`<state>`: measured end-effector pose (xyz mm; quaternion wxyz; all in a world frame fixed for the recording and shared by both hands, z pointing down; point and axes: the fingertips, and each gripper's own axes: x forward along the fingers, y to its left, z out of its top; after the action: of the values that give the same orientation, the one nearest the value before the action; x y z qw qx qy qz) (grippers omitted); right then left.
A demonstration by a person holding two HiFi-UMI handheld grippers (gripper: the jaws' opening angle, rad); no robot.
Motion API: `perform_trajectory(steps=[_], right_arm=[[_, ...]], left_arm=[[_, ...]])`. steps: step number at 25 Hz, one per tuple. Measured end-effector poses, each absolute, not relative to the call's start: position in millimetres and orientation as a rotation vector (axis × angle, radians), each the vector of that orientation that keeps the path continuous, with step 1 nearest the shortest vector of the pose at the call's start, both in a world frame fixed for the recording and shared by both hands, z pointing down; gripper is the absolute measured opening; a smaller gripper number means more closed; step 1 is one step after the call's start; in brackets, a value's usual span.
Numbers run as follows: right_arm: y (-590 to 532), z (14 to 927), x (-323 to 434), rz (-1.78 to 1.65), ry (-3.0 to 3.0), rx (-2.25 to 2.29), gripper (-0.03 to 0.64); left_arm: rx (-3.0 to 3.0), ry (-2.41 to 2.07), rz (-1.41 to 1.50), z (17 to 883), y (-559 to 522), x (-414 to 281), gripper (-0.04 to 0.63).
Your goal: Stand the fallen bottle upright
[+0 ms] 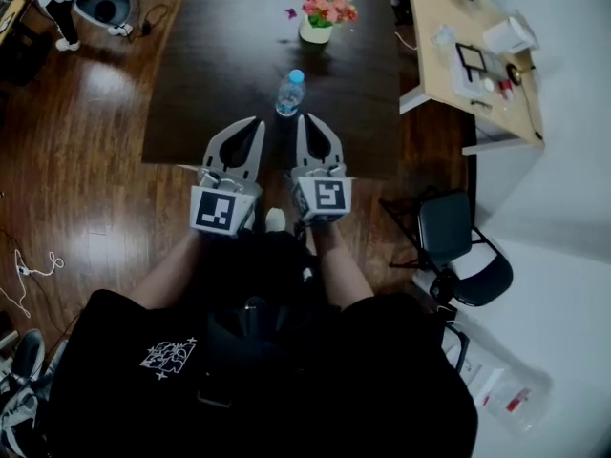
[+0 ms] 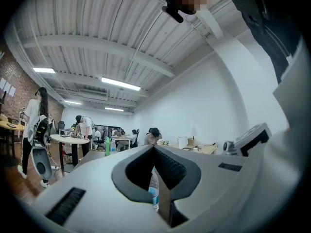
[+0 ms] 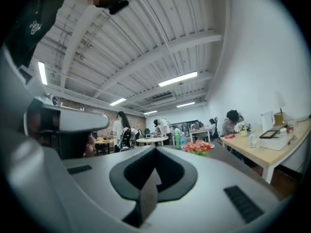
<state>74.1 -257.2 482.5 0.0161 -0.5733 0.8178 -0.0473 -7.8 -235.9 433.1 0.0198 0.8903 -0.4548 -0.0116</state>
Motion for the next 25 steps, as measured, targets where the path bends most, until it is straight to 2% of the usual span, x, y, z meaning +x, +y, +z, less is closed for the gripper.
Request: perform_trajectory(steps=[9, 18, 25], right_arm=[[-216, 431, 89, -0.078, 2.525, -1.746, 0.014], [-193, 410, 111, 0.027, 2.561, -1.768, 0.014], [-161, 411, 107, -0.035, 2.551, -1.743, 0.014]], left_arm=[[2.791, -1.414, -0.091, 409, -228, 8, -0.003], [2.769, -1.488, -0.076, 397, -205, 7, -0.003], [2.775, -1.533, -0.094, 390, -168, -3, -0.003]])
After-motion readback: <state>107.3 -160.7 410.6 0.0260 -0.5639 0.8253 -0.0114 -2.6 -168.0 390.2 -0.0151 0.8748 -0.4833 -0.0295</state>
